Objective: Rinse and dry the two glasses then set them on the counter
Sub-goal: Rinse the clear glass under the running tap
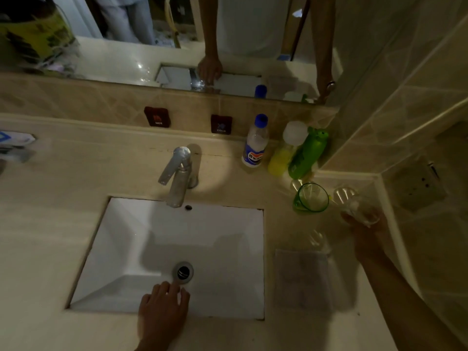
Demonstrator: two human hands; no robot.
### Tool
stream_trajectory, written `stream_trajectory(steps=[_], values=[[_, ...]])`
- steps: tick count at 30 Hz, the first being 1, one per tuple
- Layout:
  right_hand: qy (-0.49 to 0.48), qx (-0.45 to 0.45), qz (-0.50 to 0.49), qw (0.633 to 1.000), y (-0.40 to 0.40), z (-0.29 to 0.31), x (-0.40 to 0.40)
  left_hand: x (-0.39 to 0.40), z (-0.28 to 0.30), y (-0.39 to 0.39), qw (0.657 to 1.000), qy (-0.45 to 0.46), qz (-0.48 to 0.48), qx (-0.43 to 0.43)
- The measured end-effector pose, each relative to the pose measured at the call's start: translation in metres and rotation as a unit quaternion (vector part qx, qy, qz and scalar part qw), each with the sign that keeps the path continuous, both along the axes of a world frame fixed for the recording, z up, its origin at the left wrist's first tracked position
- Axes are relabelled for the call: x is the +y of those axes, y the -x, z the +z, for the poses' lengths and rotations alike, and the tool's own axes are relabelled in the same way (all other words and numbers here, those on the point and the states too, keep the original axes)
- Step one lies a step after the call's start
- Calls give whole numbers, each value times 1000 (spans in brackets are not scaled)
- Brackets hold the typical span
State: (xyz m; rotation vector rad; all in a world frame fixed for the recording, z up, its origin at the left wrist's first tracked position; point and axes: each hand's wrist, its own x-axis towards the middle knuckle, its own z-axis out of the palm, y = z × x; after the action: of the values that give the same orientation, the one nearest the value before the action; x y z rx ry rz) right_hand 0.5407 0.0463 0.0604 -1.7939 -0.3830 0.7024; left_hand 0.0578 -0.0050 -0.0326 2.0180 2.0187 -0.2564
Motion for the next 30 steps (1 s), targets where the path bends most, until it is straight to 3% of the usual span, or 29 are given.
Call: stream_trajectory(steps=[4,11,19,25,28,30], values=[[4,-6,52,999,-2,11,-8,1,-1,0,1000,-15,3,-8],[-35,-11,51,998,38,20,-50,3,-3,2,1000,-7,11,-5],[-2,-19,133,991,108,26,-93,2,12,1,997,-1,35,-74],[44,29,192,980,169,16,-97,2,20,7,985,46,100,-130],[53,83,217,971,209,17,-90,12,28,11,941,132,194,-243],[64,105,256,959,237,18,-83,22,40,15,837,170,314,-414]])
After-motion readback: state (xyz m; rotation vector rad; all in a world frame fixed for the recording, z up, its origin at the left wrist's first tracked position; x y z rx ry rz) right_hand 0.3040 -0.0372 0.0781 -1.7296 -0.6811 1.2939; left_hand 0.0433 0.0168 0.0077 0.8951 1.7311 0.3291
